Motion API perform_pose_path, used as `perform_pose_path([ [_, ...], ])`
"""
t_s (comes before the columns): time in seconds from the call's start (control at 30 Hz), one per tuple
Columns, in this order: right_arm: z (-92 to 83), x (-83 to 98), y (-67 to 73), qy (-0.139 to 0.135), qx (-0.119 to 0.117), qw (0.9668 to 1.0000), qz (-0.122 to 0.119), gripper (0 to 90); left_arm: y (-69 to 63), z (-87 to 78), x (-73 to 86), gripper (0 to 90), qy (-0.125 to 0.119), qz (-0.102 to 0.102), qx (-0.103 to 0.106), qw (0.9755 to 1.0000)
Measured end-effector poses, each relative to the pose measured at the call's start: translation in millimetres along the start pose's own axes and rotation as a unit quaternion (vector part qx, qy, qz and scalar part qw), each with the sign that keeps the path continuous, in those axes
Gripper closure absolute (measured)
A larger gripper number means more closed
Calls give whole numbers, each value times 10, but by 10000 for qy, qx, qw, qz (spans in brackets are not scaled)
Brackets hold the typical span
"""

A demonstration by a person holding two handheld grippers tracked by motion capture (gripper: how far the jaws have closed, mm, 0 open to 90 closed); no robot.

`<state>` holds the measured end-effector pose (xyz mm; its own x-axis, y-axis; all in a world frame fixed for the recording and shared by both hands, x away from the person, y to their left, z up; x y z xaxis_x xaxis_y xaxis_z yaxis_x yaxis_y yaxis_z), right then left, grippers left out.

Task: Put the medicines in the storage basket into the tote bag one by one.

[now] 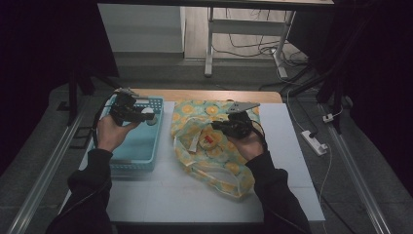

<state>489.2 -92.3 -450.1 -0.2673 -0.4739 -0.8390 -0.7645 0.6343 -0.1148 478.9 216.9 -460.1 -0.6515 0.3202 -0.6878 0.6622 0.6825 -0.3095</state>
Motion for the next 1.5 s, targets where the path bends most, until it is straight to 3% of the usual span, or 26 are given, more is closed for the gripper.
perform_pose_path([
  [0.23, 2, 1, -2, 3, 5, 10000, 6, 900, -234, -66, 46, 506, -27, 150, 201, 9997],
  [0.53, -4, -7, -5, -25, 20, 10000, 1, 900, -538, 59, 98, 507, 59, 280, 562, 9980],
  [0.7, -25, -22, -14, -68, 49, 10000, 22, 900, -741, 189, 82, 507, 126, 468, 797, 9956],
  [0.97, -33, -31, -15, -91, 55, 9999, 40, 900, -1040, 471, 20, 507, 310, 769, 1160, 9898],
  [1.17, -38, -36, -16, -105, 60, 9999, 40, 900, -1156, 716, -36, 506, 474, 912, 1251, 9868],
  [1.5, -31, -35, -5, -103, 43, 9999, 24, 900, -1203, 1072, -163, 506, 587, 1015, 1176, 9861],
])
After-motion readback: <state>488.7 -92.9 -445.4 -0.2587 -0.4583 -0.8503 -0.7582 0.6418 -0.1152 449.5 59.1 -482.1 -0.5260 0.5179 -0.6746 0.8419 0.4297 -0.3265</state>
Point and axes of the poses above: each handheld gripper's, and its own axes: z roughly forward along the jaws, x roughly out of its underside, y roughly to its left, the point moved 6 cm from there along z, roughly forward along the jaws, and after that the axes turned 14 degrees about x, right-handed, at the moved point
